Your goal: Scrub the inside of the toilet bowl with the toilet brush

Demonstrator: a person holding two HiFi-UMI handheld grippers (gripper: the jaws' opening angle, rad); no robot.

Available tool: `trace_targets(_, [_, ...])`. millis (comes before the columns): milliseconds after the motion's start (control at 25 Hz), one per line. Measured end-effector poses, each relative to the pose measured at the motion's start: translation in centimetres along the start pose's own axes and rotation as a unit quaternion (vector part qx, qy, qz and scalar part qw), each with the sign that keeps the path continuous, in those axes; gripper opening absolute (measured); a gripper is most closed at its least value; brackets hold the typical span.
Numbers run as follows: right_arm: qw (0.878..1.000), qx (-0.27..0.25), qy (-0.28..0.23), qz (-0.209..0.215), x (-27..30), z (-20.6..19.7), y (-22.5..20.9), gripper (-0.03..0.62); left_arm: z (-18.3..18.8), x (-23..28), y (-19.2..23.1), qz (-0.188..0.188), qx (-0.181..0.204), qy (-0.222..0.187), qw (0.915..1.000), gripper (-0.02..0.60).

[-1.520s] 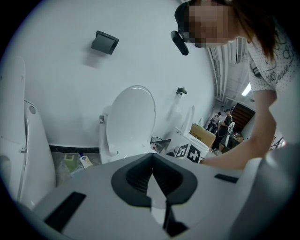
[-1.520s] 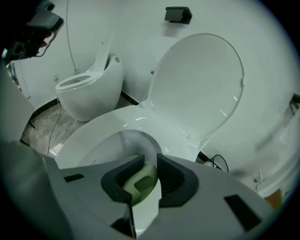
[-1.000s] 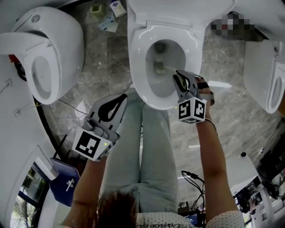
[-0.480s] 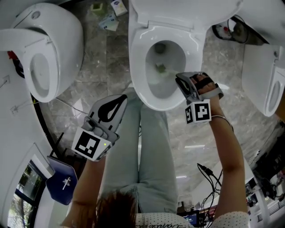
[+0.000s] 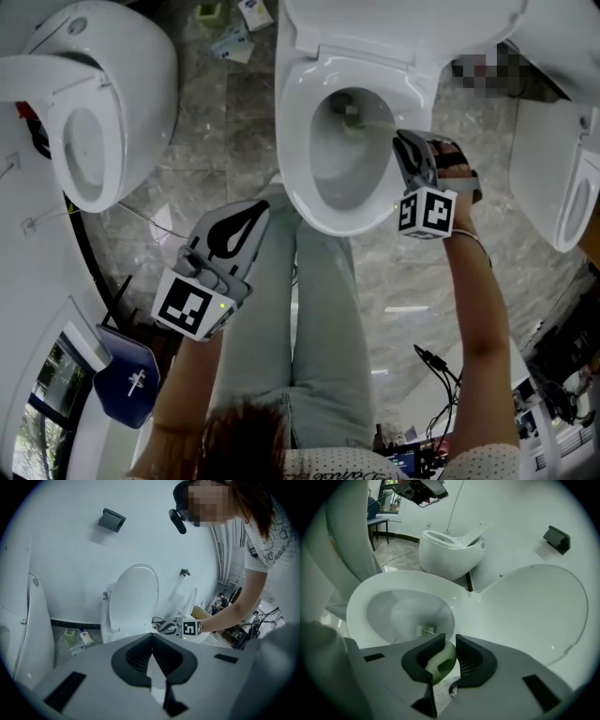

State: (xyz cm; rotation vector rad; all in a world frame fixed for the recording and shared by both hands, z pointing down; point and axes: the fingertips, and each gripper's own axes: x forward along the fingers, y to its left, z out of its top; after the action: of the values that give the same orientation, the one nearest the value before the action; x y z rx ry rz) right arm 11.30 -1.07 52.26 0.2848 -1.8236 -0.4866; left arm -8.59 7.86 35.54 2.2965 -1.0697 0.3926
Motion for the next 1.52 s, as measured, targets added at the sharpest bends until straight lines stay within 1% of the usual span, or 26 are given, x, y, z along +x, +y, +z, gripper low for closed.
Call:
trace_targets(160, [1.000, 0.000, 0.002, -0.027, 0.7, 0.3, -1.9, 0.081, 0.4, 0.1, -0.1, -0.003, 0.000, -0.005, 1.0000, 0.003])
trace_targets(240, [0.999, 0.004, 0.000, -0.032, 0.9, 0.6, -2.7, 0.081, 0.5, 0.1, -0.1, -0.004, 0.000, -0.009, 1.0000, 0.003])
trace_targets(280, [0.999, 0.017, 0.001, -0.032, 0.9, 0.6, -3.1, 0.081, 0.3, 0.0, -0.1, -0.003, -0.001, -0.006, 1.0000, 0.003])
trace_targets(320, [0.999, 0.040, 0.003, -0.032, 1.0, 0.4, -3.5, 0.081, 0.2, 0.0, 0.0, -0.002, -0.002, -0.004, 1.0000, 0.003])
trace_targets(400, [0.992, 0.120, 0.012, -0.032, 1.2, -0.3, -4.3, 0.083, 0.5, 0.0, -0.1, -0.002, 0.000, -0.012, 0.9999, 0.003])
trace_targets(440, [0.985, 0.171, 0.015, -0.033, 1.3, -0.8, -4.7, 0.083, 0.5, 0.0, -0.1, -0.002, 0.000, -0.014, 0.9999, 0.003])
trace_targets(520, [0.964, 0.263, 0.014, -0.039, 1.3, -1.5, -5.1, 0.083, 0.2, -0.1, -0.2, 0.002, -0.002, -0.006, 1.0000, 0.003])
trace_targets(640, [0.936, 0.347, -0.003, -0.055, 1.1, -1.6, -5.7, 0.083, -0.2, -0.2, -0.7, -0.003, -0.010, 0.002, 0.9999, 0.003])
trace_targets(720, [0.918, 0.392, -0.004, -0.061, 1.3, -2.0, -5.8, 0.083, -0.4, -0.3, -0.9, -0.005, -0.013, 0.006, 0.9999, 0.003])
trace_targets(840, [0.894, 0.443, 0.021, -0.070, 1.5, -3.8, -5.4, 0.083, -0.3, -0.4, -0.9, -0.003, -0.009, -0.001, 1.0000, 0.003])
trace_targets(920, [0.873, 0.479, 0.038, -0.079, 1.4, -5.2, -4.8, 0.083, 0.0, -0.4, -0.9, -0.003, 0.000, -0.011, 0.9999, 0.003])
trace_targets(1000, [0.853, 0.512, 0.047, -0.085, 1.6, -5.9, -3.8, 0.083, -0.1, -0.3, -1.1, -0.005, 0.000, -0.012, 0.9999, 0.003])
trace_targets(1040, [0.846, 0.523, 0.048, -0.086, 1.9, -5.8, -3.3, 0.083, -0.2, -0.3, -1.3, -0.006, -0.004, -0.010, 0.9999, 0.003])
trace_targets(1080, [0.842, 0.530, 0.048, -0.085, 2.2, -5.6, -2.8, 0.083, -0.4, -0.3, -1.5, -0.007, -0.008, -0.005, 0.9999, 0.003])
trace_targets(1120, [0.840, 0.533, 0.046, -0.085, 2.6, -5.1, -2.4, 0.083, -0.6, -0.3, -1.7, -0.008, -0.011, 0.000, 0.9999, 0.003])
trace_targets(1200, [0.841, 0.532, 0.036, -0.087, 3.0, -4.0, -2.2, 0.084, -0.9, -0.4, -1.9, -0.009, -0.013, 0.005, 0.9999, 0.003])
trace_targets(1280, [0.847, 0.523, 0.023, -0.090, 2.8, -3.2, -2.5, 0.085, -1.1, -0.6, -2.0, -0.009, -0.015, 0.006, 0.9998, 0.003])
trace_targets(1320, [0.854, 0.512, 0.015, -0.089, 2.5, -2.8, -2.7, 0.086, -1.1, -0.7, -2.0, -0.009, -0.015, 0.006, 0.9998, 0.003])
trace_targets(1360, [0.864, 0.495, 0.006, -0.087, 2.3, -2.3, -2.9, 0.086, -1.2, -0.8, -2.1, -0.008, -0.016, 0.006, 0.9998, 0.003])
trace_targets(1440, [0.890, 0.449, -0.013, -0.076, 1.8, -1.0, -2.8, 0.086, -1.4, -0.9, -2.1, -0.008, -0.015, 0.004, 0.9999, 0.003])
trace_targets(1520, [0.919, 0.389, -0.032, -0.060, 1.2, 0.6, -2.4, 0.086, -1.2, -0.8, -2.0, -0.008, -0.010, -0.003, 0.9999, 0.003])
